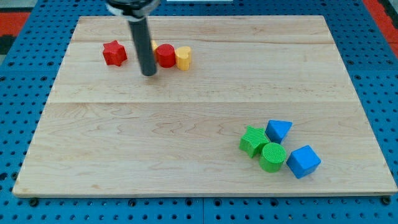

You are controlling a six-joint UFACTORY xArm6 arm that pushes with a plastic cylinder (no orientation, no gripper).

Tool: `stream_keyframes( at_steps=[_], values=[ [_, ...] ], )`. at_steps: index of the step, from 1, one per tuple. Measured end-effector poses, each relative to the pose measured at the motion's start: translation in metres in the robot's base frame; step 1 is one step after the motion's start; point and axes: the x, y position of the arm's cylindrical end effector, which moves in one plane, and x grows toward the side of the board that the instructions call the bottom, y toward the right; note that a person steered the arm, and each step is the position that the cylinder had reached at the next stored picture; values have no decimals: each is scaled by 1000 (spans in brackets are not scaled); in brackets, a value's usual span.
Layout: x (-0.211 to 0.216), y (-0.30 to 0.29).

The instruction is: Nudge the red circle a bit up

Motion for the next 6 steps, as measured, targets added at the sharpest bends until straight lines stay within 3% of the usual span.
stream_keyframes(
  at_steps=[2, 3, 4, 6],
  values=[
    [-19, 68],
    [-8, 87],
    [4, 35],
    [-31, 27]
  ],
)
